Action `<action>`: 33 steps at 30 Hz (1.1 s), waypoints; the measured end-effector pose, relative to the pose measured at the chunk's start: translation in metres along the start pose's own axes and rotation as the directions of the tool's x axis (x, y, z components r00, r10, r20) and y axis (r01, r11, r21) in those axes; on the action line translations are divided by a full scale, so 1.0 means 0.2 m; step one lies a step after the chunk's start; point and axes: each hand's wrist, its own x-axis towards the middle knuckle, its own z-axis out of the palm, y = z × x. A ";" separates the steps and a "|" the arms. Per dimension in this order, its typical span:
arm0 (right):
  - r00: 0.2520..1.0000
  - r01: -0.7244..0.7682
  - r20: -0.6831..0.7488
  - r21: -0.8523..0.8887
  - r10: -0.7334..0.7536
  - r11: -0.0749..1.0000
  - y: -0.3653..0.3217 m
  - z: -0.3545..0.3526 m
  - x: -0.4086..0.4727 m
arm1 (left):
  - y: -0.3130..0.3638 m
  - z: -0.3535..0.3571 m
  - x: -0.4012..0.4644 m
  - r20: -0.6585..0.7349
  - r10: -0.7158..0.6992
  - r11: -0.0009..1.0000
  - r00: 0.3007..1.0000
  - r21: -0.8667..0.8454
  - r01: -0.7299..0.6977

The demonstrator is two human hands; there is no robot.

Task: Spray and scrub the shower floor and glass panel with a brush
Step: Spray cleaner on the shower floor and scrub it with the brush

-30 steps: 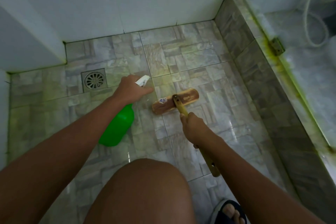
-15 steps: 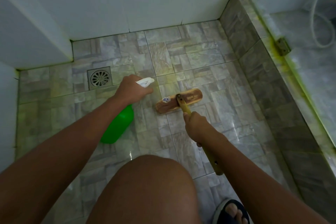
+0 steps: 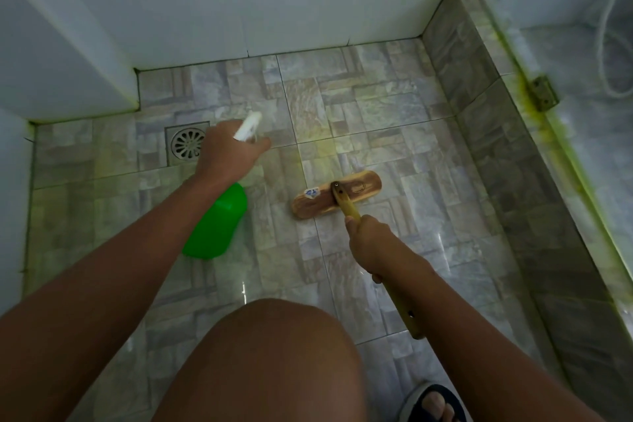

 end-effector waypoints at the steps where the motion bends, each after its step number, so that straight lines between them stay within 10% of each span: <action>1: 1.000 -0.003 0.011 -0.019 0.003 1.000 -0.03 0.00 0.00 | -0.01 -0.03 0.03 -0.078 0.025 1.000 0.997 -0.013 -0.026; 8: 0.976 0.217 0.037 -0.241 -0.214 0.946 -0.60 -0.18 0.41 | -0.10 -0.18 0.13 -0.418 0.056 0.975 0.906 -0.173 -0.141; 15: 0.961 0.244 -0.073 -0.241 -0.268 0.939 -1.03 -0.44 0.65 | -0.12 -0.14 0.11 -0.322 0.084 0.978 0.943 -0.155 -0.140; 26: 0.996 -0.039 0.068 -0.196 0.054 0.980 -0.26 -0.13 0.12 | -0.15 -0.14 0.11 -0.330 -0.005 0.977 0.944 -0.205 -0.067; 33: 0.967 0.233 -0.045 -0.261 -0.253 0.937 -0.94 -0.39 0.75 | -0.14 -0.09 0.08 -0.324 0.040 0.973 0.945 -0.203 -0.111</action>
